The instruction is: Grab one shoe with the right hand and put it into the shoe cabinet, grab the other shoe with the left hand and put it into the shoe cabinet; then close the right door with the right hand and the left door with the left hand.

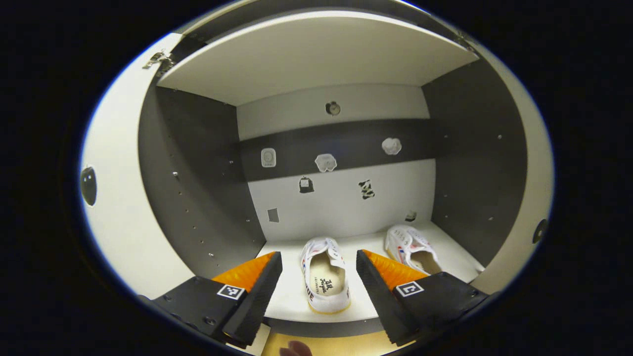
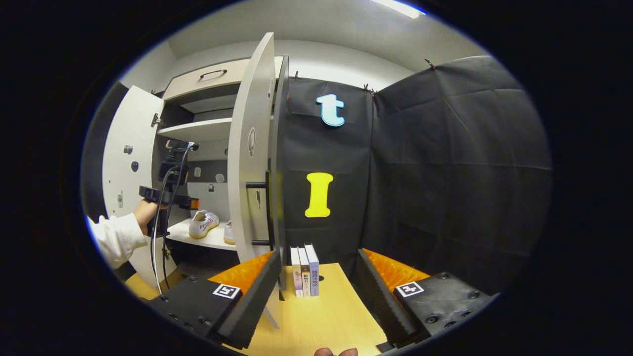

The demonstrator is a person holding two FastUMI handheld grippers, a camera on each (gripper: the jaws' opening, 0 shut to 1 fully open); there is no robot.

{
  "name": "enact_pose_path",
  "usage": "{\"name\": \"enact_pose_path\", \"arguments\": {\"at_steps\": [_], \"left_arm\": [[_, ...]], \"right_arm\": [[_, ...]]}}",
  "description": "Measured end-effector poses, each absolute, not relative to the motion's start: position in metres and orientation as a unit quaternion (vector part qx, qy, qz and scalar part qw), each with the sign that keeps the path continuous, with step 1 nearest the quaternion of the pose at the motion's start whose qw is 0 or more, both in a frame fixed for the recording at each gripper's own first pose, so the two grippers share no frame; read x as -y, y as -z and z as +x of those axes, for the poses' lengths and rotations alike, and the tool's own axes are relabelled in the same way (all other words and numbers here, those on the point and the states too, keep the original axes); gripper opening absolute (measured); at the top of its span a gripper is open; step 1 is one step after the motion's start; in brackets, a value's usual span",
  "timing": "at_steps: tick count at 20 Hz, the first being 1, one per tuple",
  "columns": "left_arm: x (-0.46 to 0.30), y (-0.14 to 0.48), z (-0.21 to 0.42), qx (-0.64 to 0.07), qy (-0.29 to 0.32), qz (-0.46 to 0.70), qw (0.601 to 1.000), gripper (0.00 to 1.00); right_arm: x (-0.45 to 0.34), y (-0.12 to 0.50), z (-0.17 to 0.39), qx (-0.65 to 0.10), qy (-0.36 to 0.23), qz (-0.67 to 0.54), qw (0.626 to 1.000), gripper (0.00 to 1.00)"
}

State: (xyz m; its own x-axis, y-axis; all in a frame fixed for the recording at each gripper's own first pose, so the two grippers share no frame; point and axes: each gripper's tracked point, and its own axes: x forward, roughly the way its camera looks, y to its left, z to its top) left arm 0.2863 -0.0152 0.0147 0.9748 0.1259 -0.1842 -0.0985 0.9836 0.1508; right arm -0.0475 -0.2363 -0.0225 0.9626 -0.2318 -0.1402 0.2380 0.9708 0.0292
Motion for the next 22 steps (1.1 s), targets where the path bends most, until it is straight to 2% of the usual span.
{"name": "enact_pose_path", "arguments": {"at_steps": [7, 8, 9, 11, 14, 15, 17, 22], "left_arm": [[0.017, -0.064, 0.158, -0.006, -0.038, 0.055, 0.998, 0.95], [0.022, -0.063, 0.141, -0.005, -0.026, 0.041, 0.999, 0.99], [0.025, -0.056, 0.128, -0.010, -0.018, 0.028, 0.999, 0.95], [0.031, -0.051, 0.103, -0.020, -0.007, 0.011, 1.000, 0.99], [0.031, -0.052, 0.069, -0.012, -0.003, 0.000, 1.000, 0.96], [0.030, -0.051, 0.058, -0.012, -0.006, 0.001, 1.000, 0.99], [0.030, -0.049, 0.041, -0.012, -0.006, 0.010, 1.000, 0.96], [0.028, -0.048, 0.020, -0.010, 0.000, 0.016, 1.000, 0.96]], "right_arm": [[0.245, 0.014, -0.026, -0.066, 0.119, 0.045, 0.990, 0.98], [0.253, 0.012, -0.018, -0.063, 0.126, 0.045, 0.989, 0.98], [0.261, 0.011, -0.013, -0.060, 0.134, 0.047, 0.988, 0.98], [0.276, 0.010, 0.000, -0.054, 0.148, 0.050, 0.986, 0.98], [0.293, 0.013, 0.016, -0.053, 0.167, 0.042, 0.984, 0.97], [0.296, 0.014, 0.020, -0.052, 0.170, 0.041, 0.983, 0.97], [0.300, 0.013, 0.031, -0.049, 0.175, 0.038, 0.983, 0.98], [0.300, 0.018, 0.054, -0.052, 0.177, 0.029, 0.982, 0.98]]}}
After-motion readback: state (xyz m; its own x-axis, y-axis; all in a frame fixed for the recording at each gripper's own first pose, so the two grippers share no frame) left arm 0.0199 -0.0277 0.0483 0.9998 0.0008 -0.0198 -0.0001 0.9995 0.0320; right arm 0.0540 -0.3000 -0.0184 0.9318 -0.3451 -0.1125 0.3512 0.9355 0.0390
